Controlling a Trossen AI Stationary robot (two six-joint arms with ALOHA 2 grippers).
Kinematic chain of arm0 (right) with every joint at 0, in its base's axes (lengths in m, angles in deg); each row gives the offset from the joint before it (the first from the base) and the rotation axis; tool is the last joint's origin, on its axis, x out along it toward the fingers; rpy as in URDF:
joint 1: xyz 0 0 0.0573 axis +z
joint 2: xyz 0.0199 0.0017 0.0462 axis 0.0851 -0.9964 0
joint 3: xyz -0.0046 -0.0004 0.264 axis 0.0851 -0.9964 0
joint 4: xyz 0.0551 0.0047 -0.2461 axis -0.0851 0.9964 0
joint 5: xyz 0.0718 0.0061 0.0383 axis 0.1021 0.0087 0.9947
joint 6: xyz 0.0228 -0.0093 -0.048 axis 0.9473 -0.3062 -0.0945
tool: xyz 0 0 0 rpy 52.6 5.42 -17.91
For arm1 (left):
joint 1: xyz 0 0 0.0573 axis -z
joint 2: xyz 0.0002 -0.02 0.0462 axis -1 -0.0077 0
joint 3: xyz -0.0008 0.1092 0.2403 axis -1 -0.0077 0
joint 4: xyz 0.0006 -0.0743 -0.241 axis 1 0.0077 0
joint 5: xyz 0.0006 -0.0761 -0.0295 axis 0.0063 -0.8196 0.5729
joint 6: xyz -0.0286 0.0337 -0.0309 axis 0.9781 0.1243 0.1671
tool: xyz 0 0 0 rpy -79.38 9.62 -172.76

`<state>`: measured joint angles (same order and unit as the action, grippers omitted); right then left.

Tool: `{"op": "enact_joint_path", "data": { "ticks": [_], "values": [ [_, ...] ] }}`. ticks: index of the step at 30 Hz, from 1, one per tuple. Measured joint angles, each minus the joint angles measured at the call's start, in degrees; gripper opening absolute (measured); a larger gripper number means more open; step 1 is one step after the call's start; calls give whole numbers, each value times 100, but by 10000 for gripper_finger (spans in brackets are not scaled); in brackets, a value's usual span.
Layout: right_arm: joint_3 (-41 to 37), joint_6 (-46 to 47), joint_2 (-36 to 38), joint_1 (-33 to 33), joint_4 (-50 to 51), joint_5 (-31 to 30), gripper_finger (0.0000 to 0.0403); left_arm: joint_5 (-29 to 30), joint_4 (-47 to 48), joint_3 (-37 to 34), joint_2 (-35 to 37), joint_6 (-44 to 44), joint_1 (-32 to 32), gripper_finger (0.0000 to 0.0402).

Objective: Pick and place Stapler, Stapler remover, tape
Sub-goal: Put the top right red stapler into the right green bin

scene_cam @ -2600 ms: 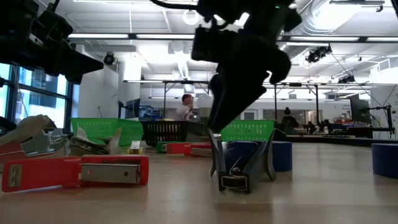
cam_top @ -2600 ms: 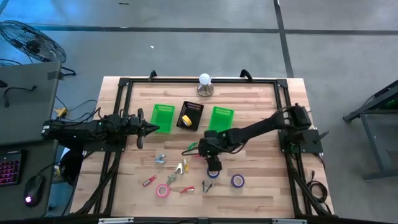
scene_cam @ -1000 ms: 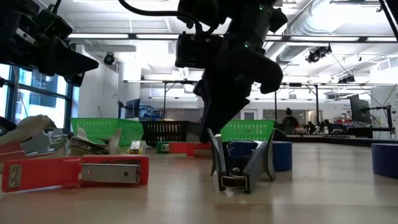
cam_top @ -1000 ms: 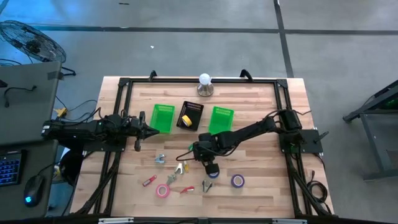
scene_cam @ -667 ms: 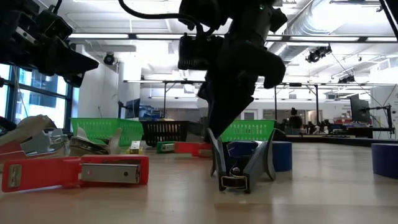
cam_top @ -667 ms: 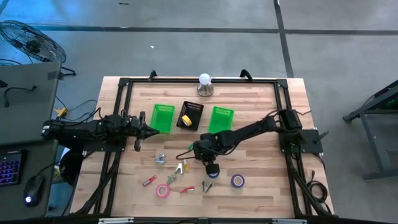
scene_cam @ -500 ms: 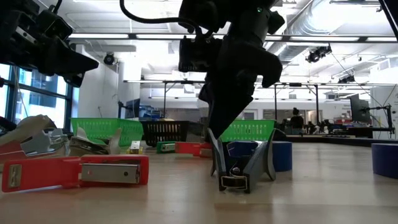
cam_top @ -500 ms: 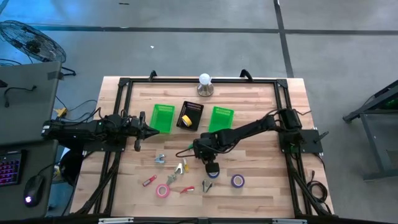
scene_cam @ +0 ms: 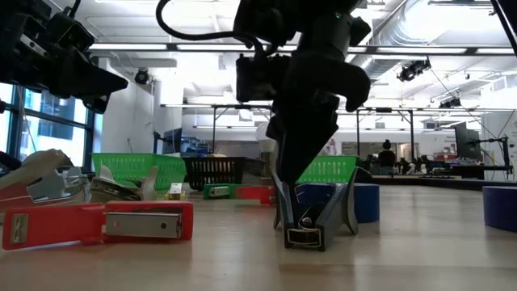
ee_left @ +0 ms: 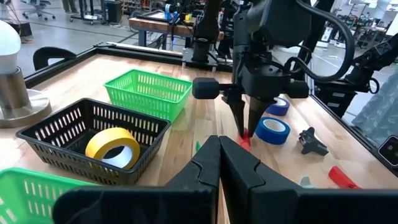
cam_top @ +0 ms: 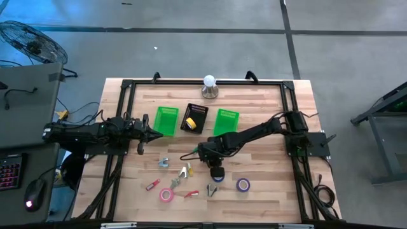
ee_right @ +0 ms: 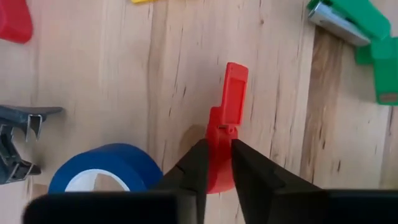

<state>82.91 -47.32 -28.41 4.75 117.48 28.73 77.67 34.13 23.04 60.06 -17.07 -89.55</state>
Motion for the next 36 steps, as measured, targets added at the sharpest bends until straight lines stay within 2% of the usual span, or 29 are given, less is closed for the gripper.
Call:
{"op": "enact_joint_path", "data": {
  "ticks": [4, 9, 12, 17, 21, 30, 33, 36],
  "values": [
    [-94, 15, -3, 0, -72, 1, 86, -5, 0, 0, 0, 22, 0, 1],
    [-437, 149, 9, -39, -608, 205, 86, -10, 0, 0, -2, 35, 0, 1],
    [-474, 140, 9, -70, -641, 252, 74, -10, 0, 0, -2, 33, 0, 1],
    [-301, 6, 4, -63, -274, -21, 34, -10, 0, 0, -2, 59, 0, 1],
    [103, -132, -4, -32, 567, -624, 34, -10, 0, 0, -2, 142, 0, 1],
    [1424, 18, 9, -236, 2738, -2498, 35, -10, 0, 0, -2, 146, 1, 1],
    [1685, 203, 9, -494, 3137, -2650, 35, -12, 0, 0, -2, 146, 2, 1],
    [1752, 423, 11, -818, 3300, -2520, 35, -12, 0, 0, -2, 146, 2, 1]
  ]
}}
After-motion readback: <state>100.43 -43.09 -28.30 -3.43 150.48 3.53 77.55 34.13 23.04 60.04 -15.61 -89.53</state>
